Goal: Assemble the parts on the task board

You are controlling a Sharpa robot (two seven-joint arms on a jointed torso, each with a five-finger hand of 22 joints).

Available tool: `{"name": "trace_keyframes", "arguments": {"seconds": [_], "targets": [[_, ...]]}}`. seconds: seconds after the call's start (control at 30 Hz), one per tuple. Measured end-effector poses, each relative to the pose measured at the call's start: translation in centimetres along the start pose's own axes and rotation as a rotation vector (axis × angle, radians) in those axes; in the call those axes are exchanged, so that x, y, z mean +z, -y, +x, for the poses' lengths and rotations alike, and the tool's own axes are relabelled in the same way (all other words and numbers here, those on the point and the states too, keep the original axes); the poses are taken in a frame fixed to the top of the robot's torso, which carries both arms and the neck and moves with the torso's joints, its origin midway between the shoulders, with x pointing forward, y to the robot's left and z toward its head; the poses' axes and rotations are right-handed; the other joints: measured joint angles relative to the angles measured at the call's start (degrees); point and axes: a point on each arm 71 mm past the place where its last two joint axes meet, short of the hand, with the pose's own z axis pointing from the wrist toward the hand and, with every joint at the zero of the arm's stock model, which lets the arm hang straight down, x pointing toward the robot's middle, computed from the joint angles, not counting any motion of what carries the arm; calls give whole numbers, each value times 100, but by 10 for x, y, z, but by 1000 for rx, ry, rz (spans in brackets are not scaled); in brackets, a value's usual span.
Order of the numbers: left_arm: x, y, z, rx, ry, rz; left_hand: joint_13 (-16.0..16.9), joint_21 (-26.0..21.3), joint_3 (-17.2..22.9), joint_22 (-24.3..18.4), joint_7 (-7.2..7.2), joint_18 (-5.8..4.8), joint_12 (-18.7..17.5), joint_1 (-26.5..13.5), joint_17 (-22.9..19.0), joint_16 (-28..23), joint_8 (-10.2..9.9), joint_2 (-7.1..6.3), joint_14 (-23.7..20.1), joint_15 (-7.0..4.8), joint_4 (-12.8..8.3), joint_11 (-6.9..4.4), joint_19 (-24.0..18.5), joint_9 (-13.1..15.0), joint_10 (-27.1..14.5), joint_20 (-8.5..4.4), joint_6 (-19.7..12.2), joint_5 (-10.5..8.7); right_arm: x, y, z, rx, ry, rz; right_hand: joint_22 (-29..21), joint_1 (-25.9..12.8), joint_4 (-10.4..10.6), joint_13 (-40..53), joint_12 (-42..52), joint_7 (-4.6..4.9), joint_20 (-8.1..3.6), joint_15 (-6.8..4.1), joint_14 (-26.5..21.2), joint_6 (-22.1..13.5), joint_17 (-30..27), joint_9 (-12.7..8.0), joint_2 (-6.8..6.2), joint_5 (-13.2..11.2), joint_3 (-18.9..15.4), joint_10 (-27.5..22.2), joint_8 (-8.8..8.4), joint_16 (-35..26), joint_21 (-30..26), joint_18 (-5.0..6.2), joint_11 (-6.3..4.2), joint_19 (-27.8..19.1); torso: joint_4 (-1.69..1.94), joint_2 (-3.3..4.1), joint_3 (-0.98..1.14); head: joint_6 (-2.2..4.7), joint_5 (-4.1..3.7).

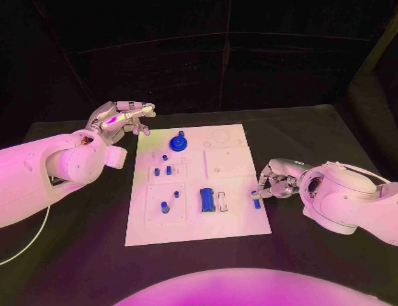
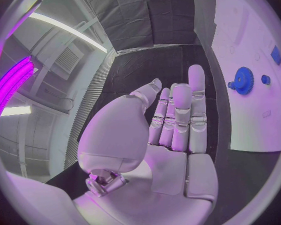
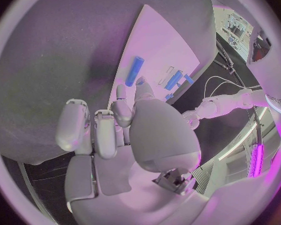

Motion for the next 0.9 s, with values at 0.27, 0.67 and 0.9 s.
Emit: {"name": "trace_keyframes", "arguments": {"seconds": [0.27, 0.67, 0.9], "targets": [[0, -1, 0, 0, 0, -2, 0, 0, 0, 0, 0, 0, 0, 0, 0, 0, 0, 0, 0, 0, 0, 0, 0, 0, 0, 0, 0, 0, 3, -3, 4, -28, -32, 3, -1, 0, -16, 0, -1, -2, 0, 0, 0, 42, 0, 2, 0, -59, -16, 0, -23, 0, 0, 0, 0, 0, 6, -1, -1, -18, -8], [0, -1, 0, 1, 0, -4, 1, 0, 0, 1, 0, 0, -1, 0, 1, 0, 0, 0, 0, 0, 0, -21, 0, 0, -20, 0, 0, 0, 8, -12, 6, -68, -44, -12, 13, 80, -63, -1, -24, -15, 0, 0, 0, 113, -1, 15, -17, -59, -49, 0, -64, 0, 0, 0, 0, 0, 7, -2, -7, -35, 9], [-1, -1, -1, 1, 1, -4, 1, 0, 16, -4, 0, 0, -2, 0, 1, 0, 22, 0, 0, 0, -16, -20, 0, 0, -20, 0, 0, 0, 11, -19, 7, -107, -39, -30, 13, 487, -315, -1, -60, -19, 0, 0, 0, 148, -1, 15, 92, 170, 93, 21, -102, 0, 0, 0, -21, 0, 7, -2, -7, -50, 25]]}}
